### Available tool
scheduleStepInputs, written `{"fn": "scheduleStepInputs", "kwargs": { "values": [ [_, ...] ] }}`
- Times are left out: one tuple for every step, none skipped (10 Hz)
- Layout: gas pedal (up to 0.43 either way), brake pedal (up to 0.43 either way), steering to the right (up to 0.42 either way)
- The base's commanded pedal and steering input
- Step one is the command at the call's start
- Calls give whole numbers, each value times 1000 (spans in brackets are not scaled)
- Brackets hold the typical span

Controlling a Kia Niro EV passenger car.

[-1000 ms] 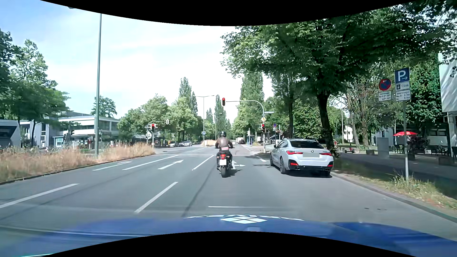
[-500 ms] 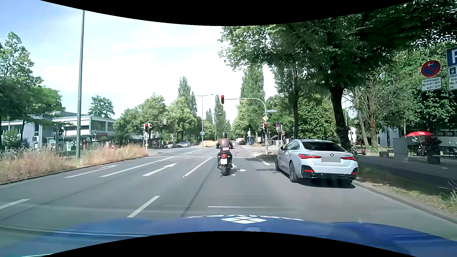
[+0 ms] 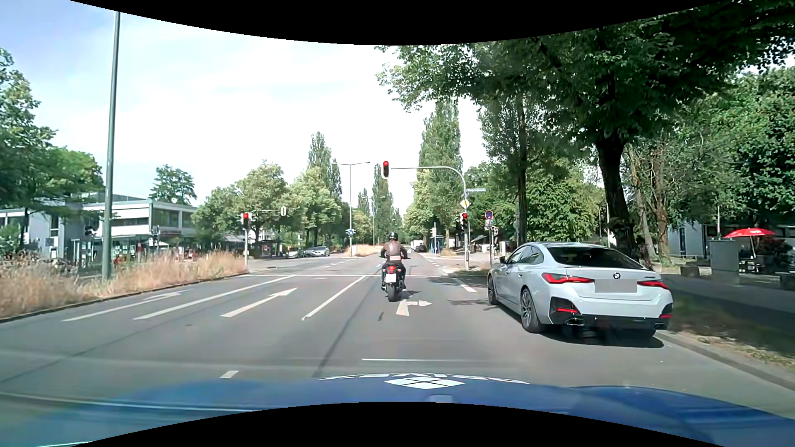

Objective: Follow the waypoints while adhering to traffic rules and regulations

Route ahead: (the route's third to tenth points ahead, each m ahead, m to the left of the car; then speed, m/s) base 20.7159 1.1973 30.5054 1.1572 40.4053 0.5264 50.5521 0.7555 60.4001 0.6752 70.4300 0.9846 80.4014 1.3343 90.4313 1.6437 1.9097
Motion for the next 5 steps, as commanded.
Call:
{"fn": "scheduleStepInputs", "kwargs": {
  "values": [
    [0,0,-7],
    [0,0,-8],
    [0,0,-8],
    [0,0,-7],
    [0,0,-8]
  ]
}}
